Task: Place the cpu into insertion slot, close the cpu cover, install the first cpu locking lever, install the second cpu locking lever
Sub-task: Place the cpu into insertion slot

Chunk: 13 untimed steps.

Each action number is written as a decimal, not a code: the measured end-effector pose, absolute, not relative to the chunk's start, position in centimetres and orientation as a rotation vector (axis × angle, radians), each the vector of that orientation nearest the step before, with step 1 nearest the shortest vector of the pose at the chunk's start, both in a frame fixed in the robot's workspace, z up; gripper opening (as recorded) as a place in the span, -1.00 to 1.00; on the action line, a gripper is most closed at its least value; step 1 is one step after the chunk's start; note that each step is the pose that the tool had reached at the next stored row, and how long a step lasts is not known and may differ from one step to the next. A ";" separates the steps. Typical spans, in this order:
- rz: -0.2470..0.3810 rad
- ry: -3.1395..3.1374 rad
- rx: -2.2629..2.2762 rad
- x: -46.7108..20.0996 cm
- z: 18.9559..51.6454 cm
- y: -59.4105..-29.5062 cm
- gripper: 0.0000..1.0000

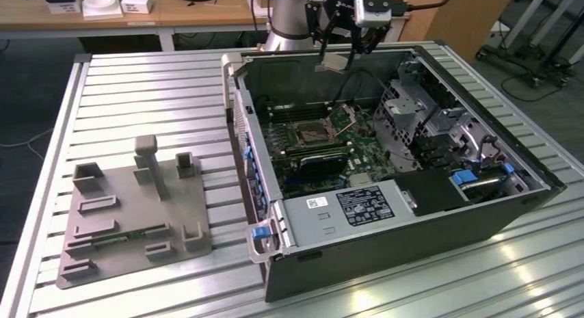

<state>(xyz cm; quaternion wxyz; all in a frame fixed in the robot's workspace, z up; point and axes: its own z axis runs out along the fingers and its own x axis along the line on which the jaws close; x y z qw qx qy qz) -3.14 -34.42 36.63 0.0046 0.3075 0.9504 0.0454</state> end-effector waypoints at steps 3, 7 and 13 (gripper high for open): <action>0.142 2.970 0.982 -3.1 36.6 -34.4 0.08; 0.142 2.961 1.007 -3.1 36.6 -34.4 0.08; 0.142 2.947 1.046 -3.1 36.6 -34.4 0.08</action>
